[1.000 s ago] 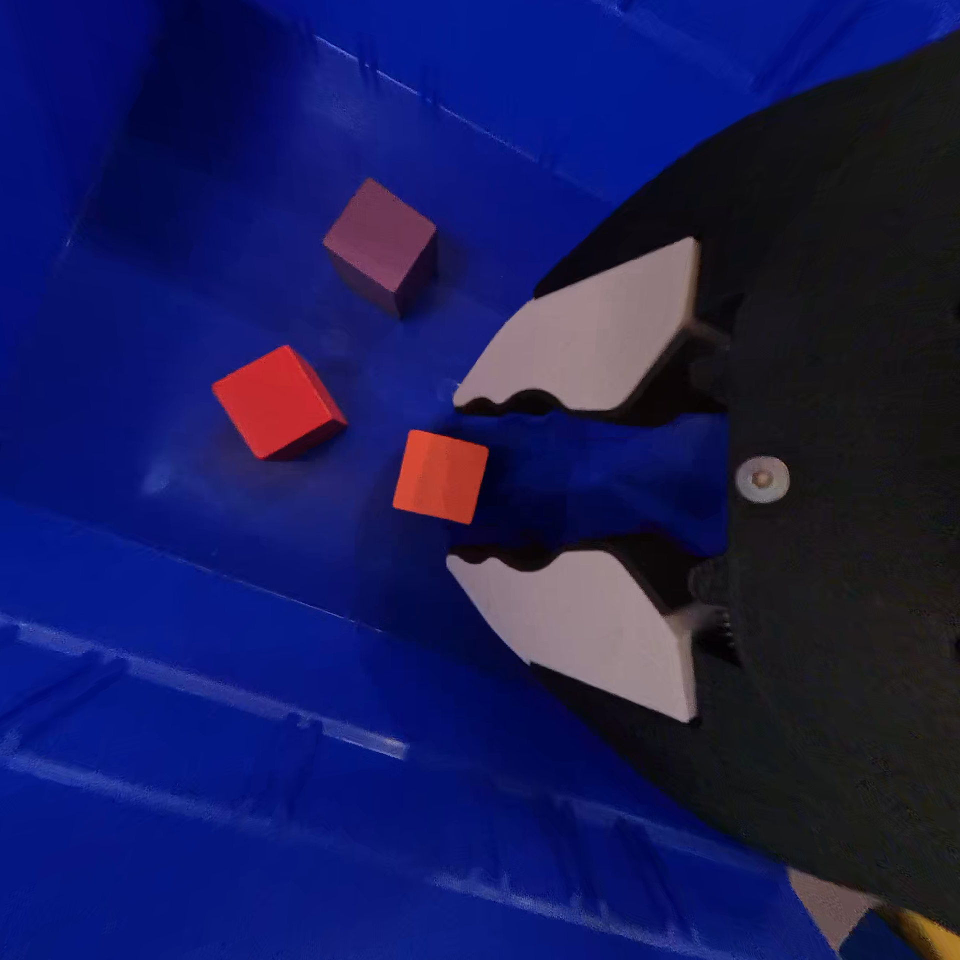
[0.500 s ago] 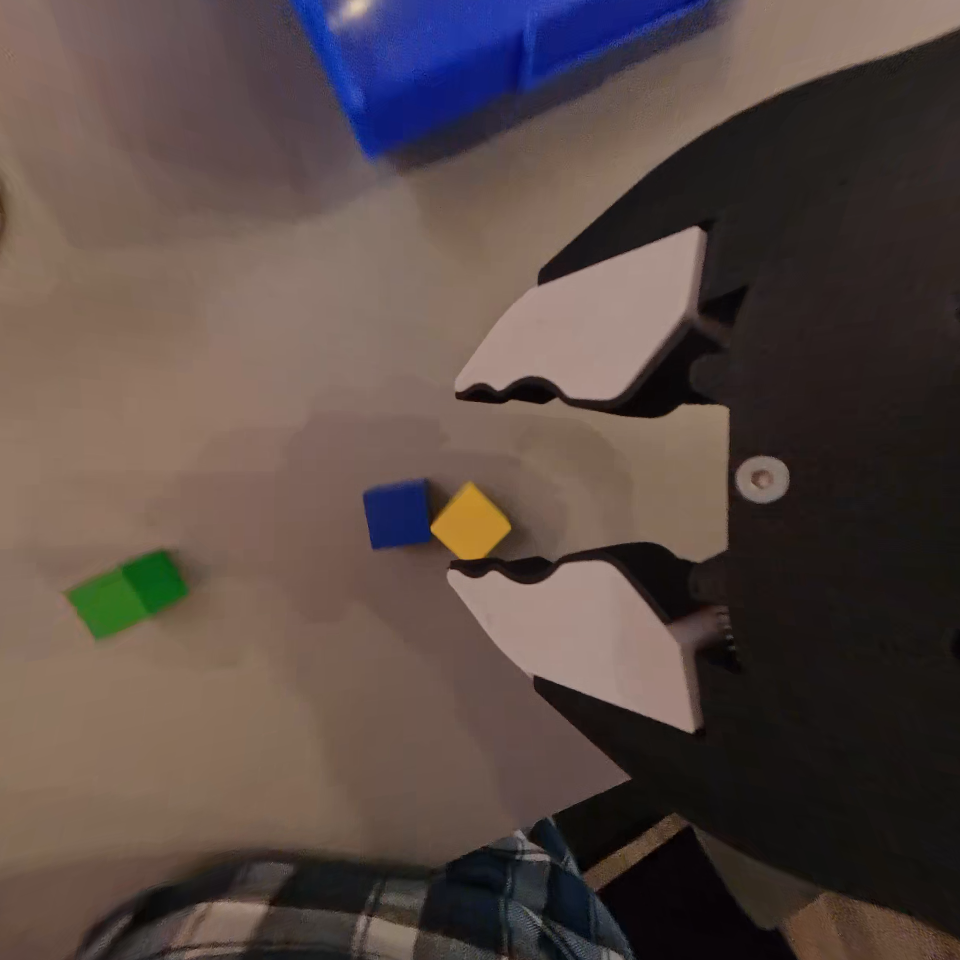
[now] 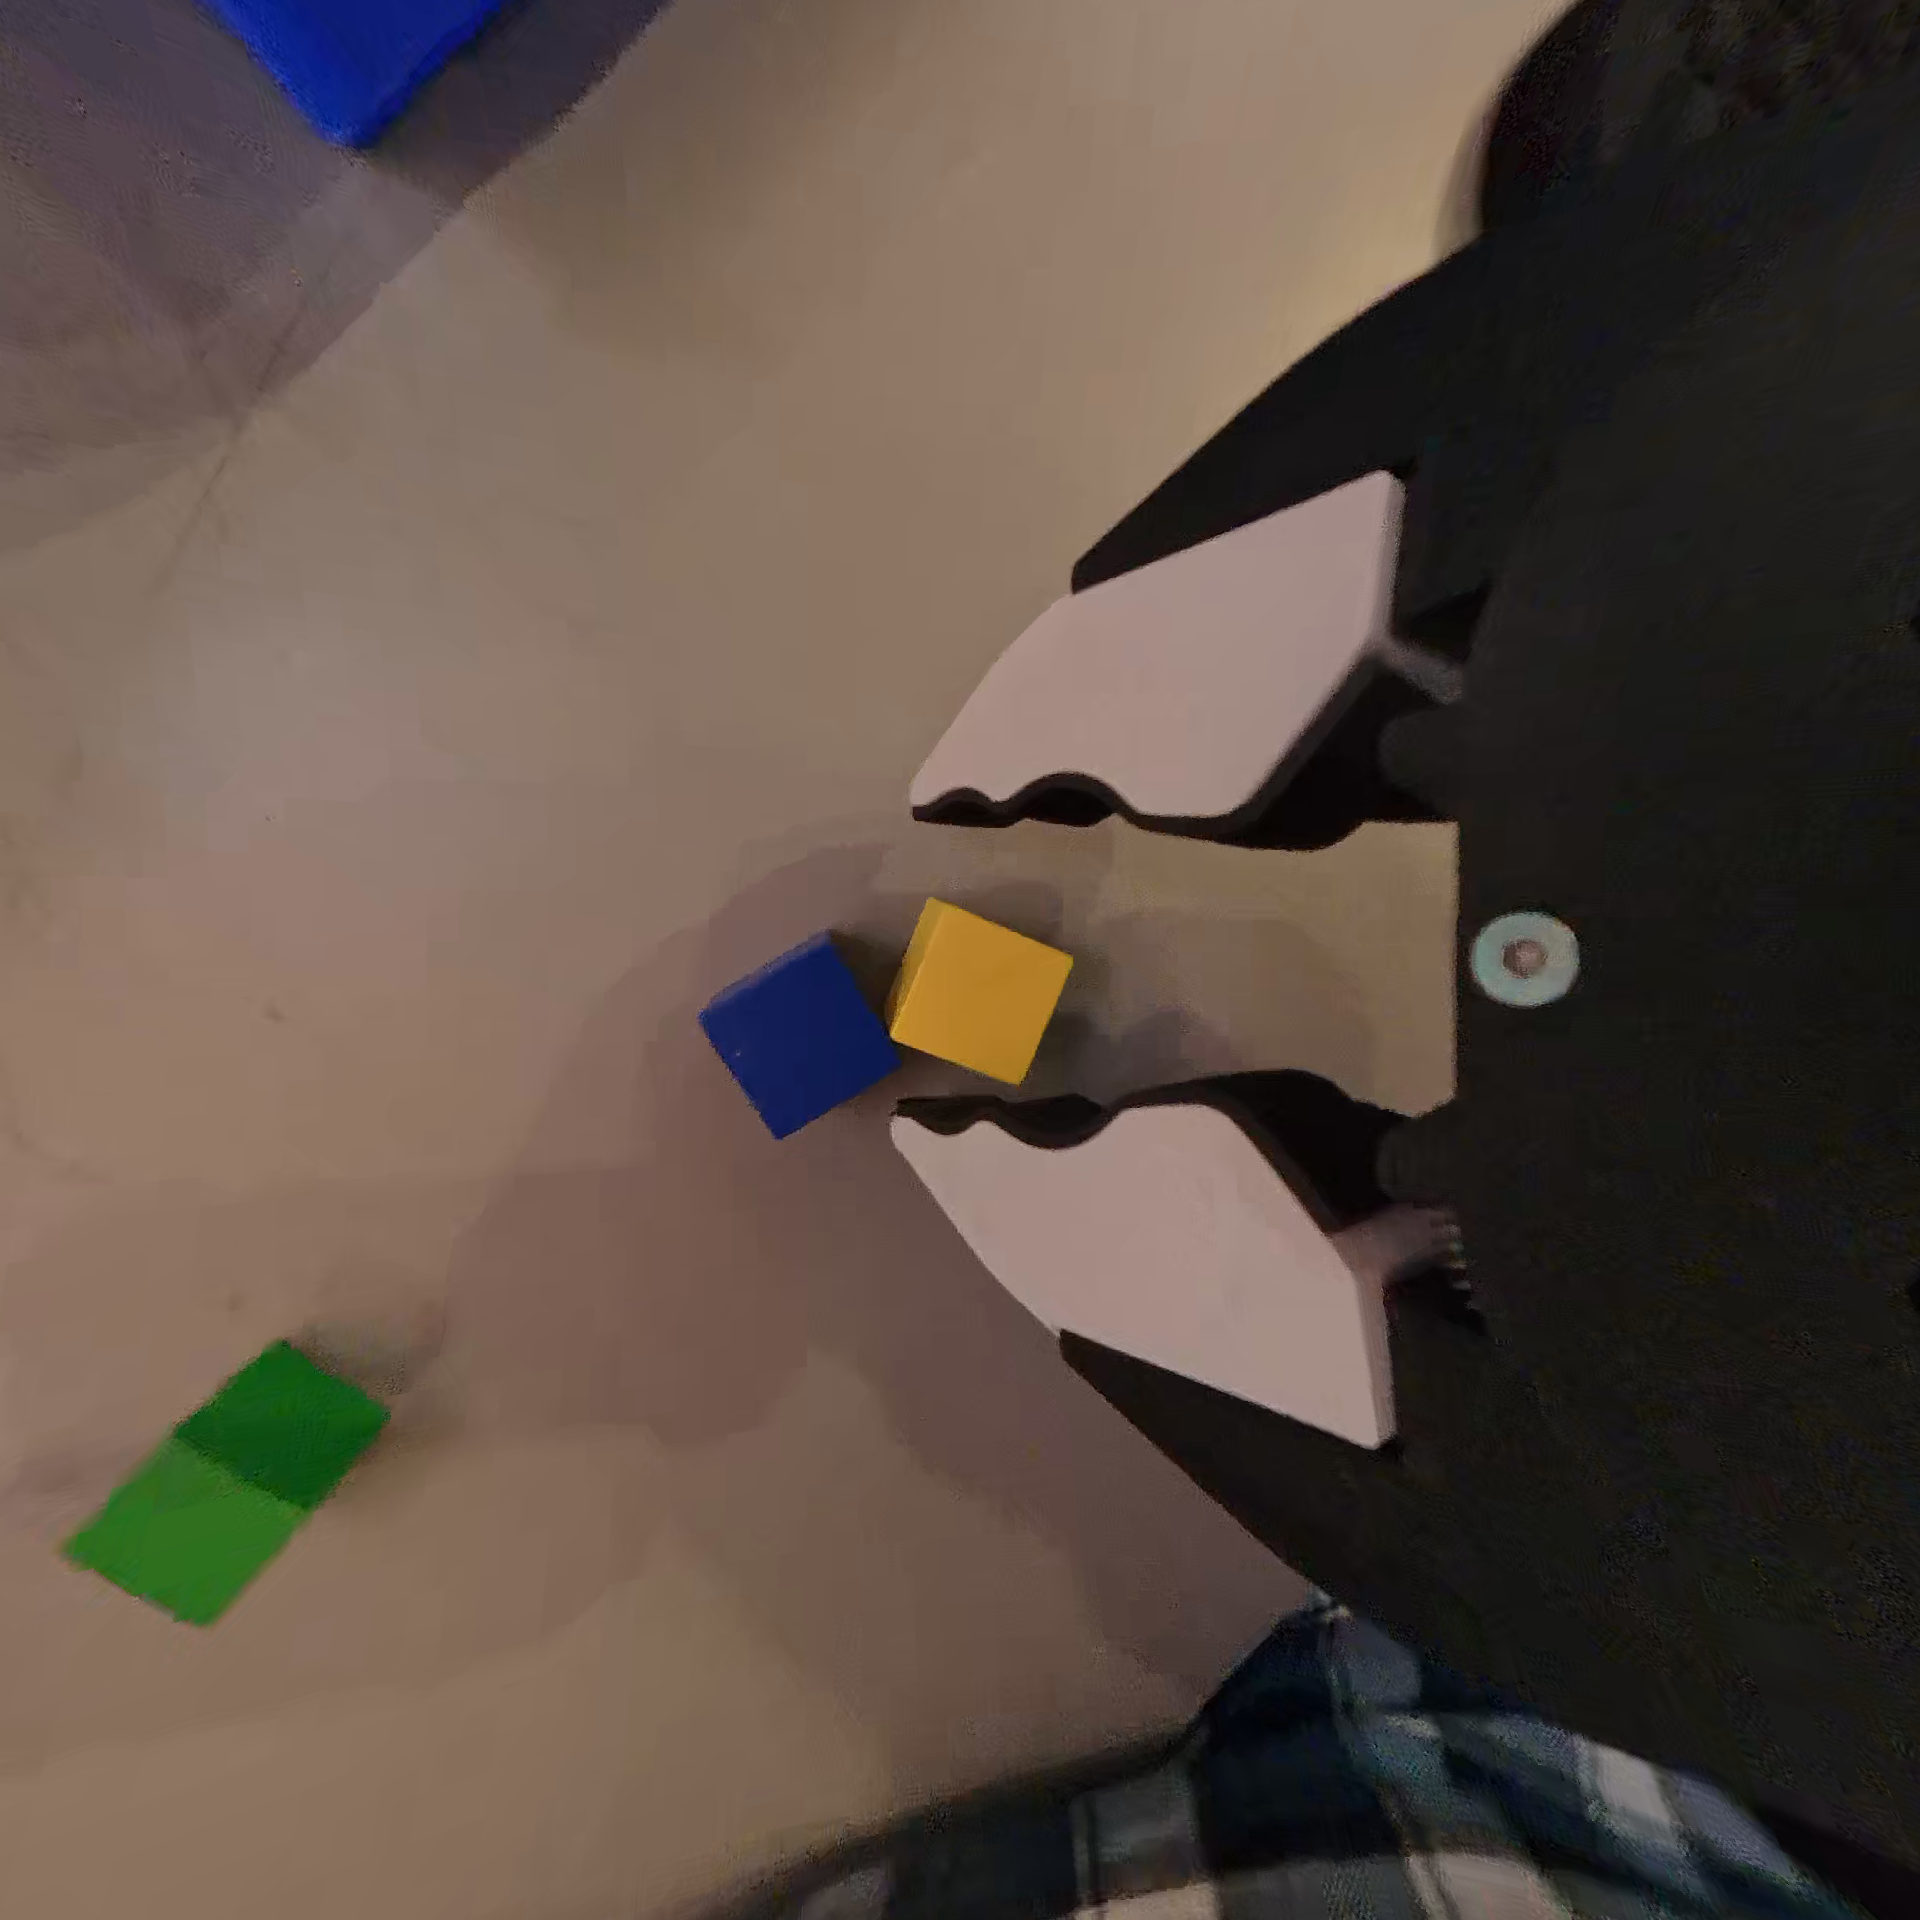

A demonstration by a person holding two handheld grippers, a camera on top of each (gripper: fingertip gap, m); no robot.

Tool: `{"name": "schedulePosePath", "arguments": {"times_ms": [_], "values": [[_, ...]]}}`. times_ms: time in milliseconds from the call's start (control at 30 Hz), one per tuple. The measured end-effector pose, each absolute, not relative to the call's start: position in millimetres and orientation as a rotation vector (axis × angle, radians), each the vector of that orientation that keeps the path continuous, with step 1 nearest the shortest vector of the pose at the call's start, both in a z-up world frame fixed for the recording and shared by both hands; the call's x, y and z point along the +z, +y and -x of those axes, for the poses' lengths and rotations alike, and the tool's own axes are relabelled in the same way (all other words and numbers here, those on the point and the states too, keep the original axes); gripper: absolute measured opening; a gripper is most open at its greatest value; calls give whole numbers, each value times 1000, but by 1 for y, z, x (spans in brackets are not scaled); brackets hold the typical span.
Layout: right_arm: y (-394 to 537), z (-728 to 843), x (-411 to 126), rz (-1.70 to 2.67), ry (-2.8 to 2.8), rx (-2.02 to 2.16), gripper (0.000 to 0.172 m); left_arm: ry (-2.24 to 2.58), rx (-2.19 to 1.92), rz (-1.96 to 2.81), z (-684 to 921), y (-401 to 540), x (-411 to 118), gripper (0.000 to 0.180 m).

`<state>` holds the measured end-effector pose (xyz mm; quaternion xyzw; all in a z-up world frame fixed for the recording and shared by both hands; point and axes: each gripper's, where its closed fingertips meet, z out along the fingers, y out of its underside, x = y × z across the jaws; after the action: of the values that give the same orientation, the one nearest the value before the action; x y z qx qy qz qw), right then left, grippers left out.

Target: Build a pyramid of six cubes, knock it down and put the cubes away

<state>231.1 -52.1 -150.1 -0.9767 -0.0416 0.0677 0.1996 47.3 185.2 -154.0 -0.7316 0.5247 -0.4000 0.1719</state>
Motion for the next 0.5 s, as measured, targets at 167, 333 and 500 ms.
{"name": "schedulePosePath", "arguments": {"times_ms": [167, 333, 500], "values": [[-65, -228, -161, 2818, 30, 145, 29, 1490, -1135, 2075, -47, 185, -154, 0], [-56, -259, -127, 2758, 52, 95, 29, 1486, -1147, 2080, -48, 185, -154, 0], [-6, -358, -69, 2577, 141, -112, 29, 1487, -1142, 2076, -48, 185, -154, 0]]}}
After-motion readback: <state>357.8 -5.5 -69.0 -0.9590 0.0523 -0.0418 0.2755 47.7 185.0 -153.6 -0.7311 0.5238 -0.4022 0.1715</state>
